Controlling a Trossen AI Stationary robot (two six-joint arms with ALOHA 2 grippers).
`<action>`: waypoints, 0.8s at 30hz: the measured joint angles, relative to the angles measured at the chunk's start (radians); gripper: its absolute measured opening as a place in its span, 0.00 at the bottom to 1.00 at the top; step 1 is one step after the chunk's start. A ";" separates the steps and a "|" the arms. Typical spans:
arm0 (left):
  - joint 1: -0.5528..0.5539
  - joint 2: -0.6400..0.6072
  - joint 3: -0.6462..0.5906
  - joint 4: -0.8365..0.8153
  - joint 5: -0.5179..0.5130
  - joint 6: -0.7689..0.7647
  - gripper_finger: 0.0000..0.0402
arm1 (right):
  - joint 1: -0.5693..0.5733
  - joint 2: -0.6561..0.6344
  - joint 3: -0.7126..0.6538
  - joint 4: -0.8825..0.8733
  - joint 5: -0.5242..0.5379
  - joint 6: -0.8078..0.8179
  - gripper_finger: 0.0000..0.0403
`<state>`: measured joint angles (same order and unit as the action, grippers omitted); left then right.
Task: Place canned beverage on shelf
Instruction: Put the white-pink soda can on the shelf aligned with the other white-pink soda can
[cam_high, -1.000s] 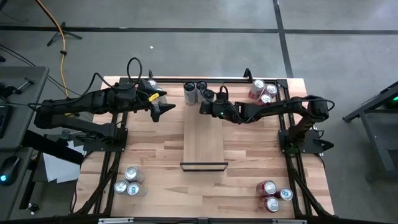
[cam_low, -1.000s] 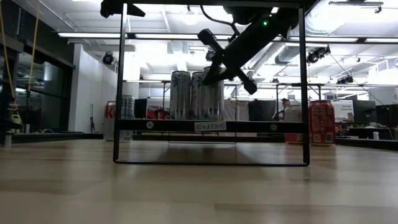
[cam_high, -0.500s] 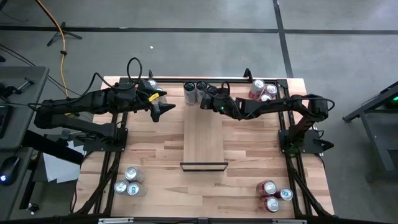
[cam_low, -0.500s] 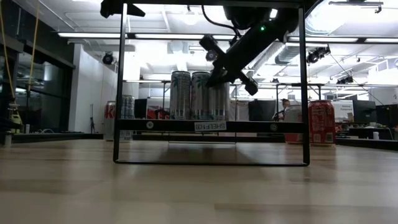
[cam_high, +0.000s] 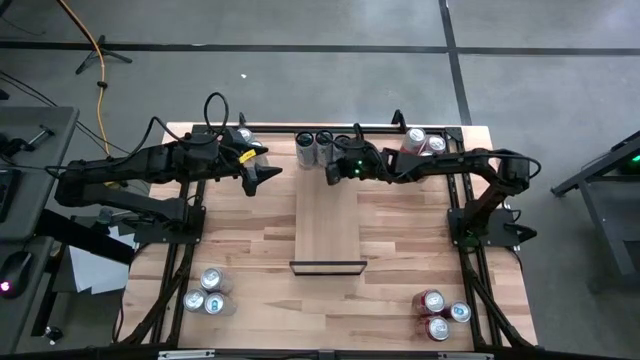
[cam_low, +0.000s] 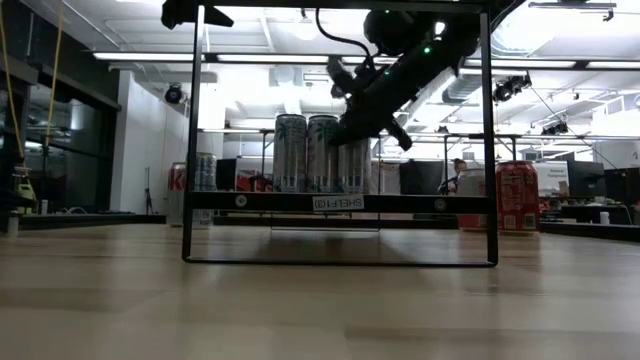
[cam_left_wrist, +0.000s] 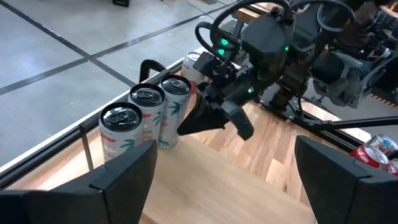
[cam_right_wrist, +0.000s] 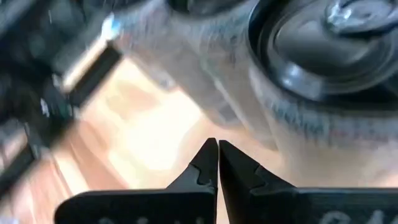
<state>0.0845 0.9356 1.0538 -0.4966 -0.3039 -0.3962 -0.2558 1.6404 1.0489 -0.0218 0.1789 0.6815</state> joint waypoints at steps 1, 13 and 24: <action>0.000 0.000 0.000 0.000 0.005 -0.005 0.80 | 0.000 -0.013 0.000 -0.039 0.000 -0.027 0.00; 0.000 0.002 0.000 0.001 -0.013 -0.002 0.80 | -0.031 -0.117 0.000 -0.245 -0.007 -0.190 0.00; 0.000 0.021 0.000 0.001 -0.015 -0.003 0.80 | -0.084 -0.114 0.000 -0.213 -0.032 -0.185 0.00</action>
<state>0.0845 0.9569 1.0534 -0.4952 -0.3187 -0.3991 -0.3396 1.5261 1.0491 -0.2352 0.1464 0.4965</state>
